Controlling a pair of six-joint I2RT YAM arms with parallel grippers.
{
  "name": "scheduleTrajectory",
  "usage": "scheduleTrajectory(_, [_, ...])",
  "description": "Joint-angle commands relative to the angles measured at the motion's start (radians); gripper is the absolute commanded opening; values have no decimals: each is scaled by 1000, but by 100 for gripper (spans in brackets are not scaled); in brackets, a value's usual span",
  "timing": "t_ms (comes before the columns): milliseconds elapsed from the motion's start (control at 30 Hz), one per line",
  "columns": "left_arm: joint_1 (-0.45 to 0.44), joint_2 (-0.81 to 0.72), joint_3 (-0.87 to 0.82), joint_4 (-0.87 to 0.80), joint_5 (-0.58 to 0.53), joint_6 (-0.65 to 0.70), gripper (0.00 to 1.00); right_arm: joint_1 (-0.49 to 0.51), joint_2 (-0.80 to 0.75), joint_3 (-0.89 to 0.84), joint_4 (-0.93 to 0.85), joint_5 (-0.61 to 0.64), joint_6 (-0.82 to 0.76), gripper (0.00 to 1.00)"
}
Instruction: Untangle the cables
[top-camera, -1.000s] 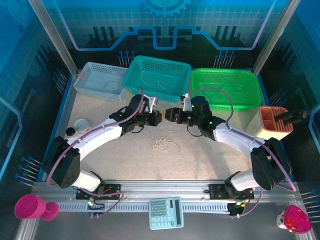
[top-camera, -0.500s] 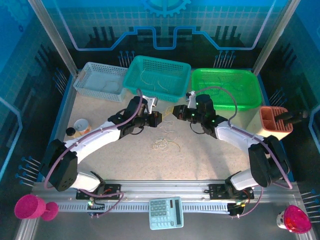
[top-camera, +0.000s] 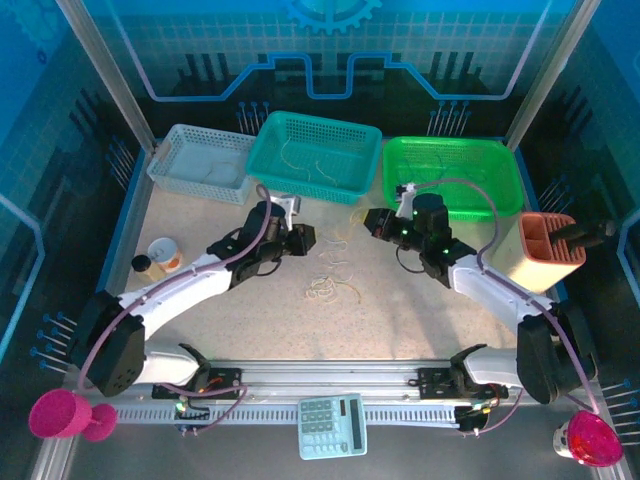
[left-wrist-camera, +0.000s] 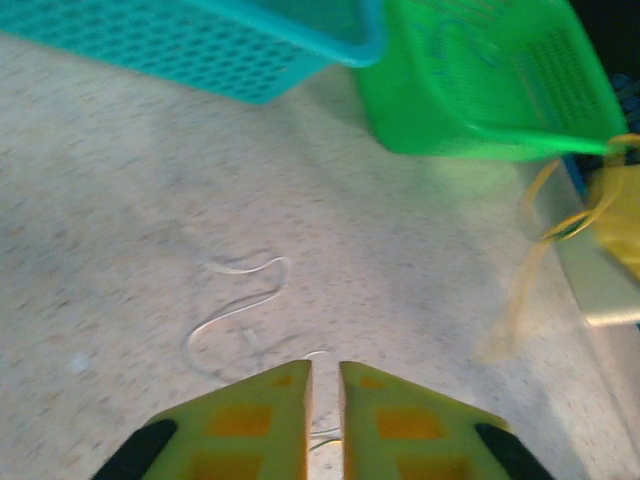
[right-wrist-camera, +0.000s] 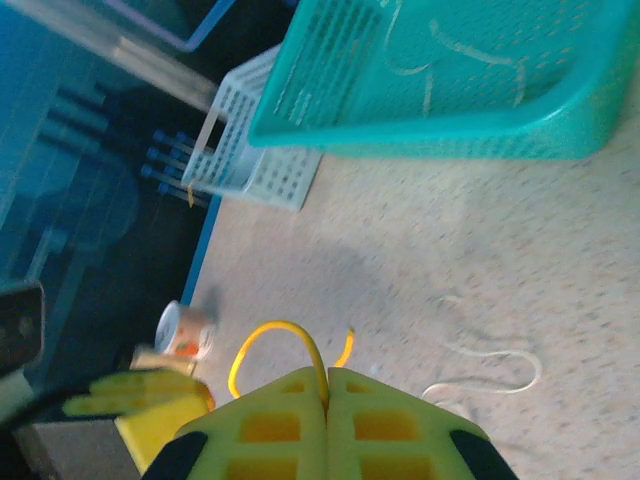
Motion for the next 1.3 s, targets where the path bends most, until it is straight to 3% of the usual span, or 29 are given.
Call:
scheduleTrajectory(0, [13,-43,-49,21,-75,-99,20,-7,-14,-12,29,24,17,0])
scheduleTrajectory(167, [16,-66,-85,143,-55,-155,40,9,-9,-6,29,7,15,0])
scheduleTrajectory(333, [15,-66,-91,283,64,-132,66,33,-4,4,29,8,10,0])
scheduleTrajectory(400, [14,-62,-84,318,108,-121,71,41,0,7,29,7,9,0])
scheduleTrajectory(667, [-4,-15,-29,323,176,-63,74,78,17,19,29,12,10,0])
scheduleTrajectory(1267, [-42,75,21,356,187,-24,66,127,8,31,29,18,17,0])
